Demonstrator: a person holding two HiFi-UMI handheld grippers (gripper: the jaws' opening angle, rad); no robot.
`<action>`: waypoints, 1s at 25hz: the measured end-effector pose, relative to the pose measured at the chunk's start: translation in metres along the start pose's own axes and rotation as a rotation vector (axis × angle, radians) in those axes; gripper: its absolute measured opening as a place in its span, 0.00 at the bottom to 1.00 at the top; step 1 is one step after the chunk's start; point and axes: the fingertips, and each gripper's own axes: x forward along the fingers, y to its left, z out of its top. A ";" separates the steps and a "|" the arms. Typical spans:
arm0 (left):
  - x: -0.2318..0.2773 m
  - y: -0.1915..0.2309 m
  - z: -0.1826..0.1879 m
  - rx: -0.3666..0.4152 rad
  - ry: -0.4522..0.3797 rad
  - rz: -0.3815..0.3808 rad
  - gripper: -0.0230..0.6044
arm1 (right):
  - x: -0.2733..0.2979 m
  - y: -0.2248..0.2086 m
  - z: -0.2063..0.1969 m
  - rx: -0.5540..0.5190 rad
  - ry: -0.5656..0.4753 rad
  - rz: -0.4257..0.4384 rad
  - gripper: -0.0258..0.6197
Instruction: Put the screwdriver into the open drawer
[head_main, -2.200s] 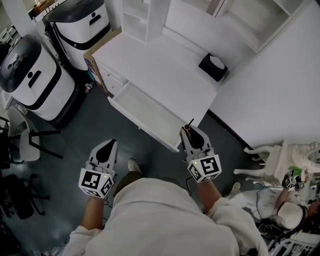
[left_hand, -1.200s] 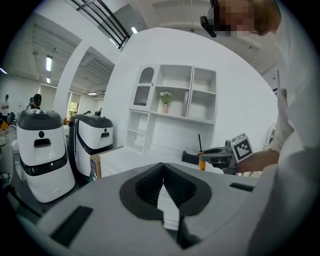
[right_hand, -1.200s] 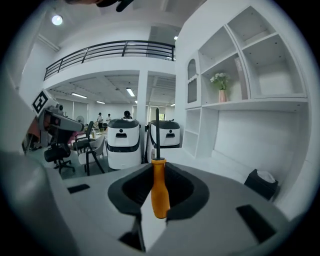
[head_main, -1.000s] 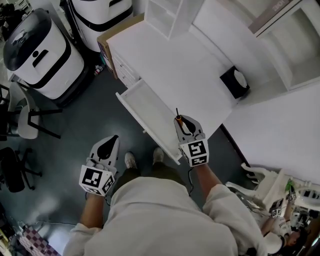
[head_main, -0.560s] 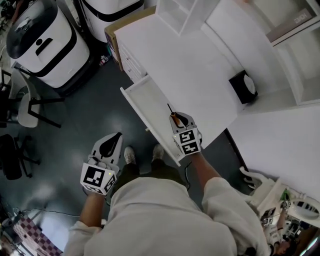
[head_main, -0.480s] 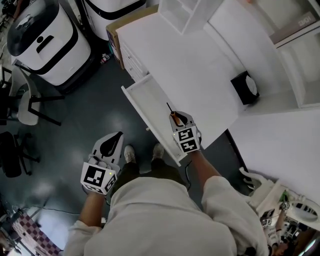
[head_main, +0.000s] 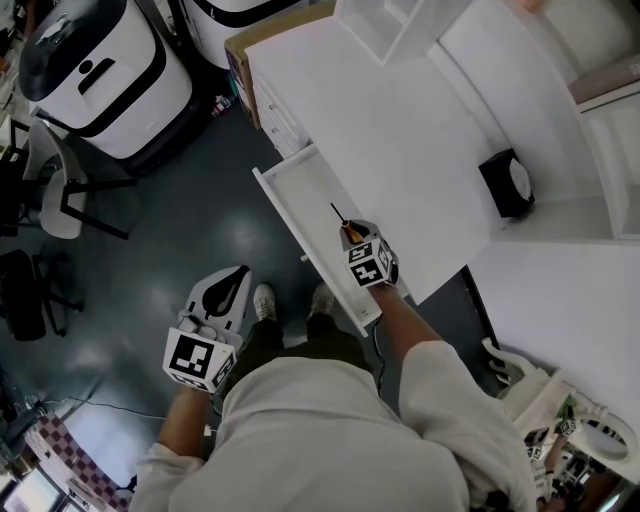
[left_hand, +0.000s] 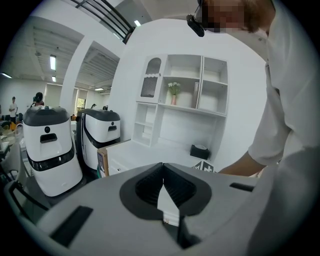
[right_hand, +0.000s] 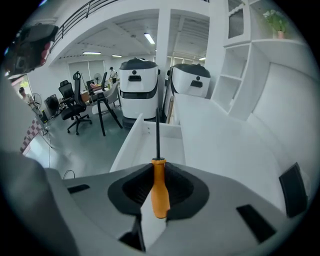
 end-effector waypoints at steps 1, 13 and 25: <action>0.000 0.001 0.000 0.001 0.005 0.004 0.04 | 0.007 0.000 -0.005 0.002 0.016 0.005 0.15; 0.004 0.011 -0.009 -0.004 0.046 0.029 0.04 | 0.073 -0.001 -0.048 0.023 0.162 0.049 0.15; 0.003 0.028 -0.027 -0.026 0.096 0.065 0.04 | 0.123 -0.001 -0.079 0.035 0.261 0.069 0.15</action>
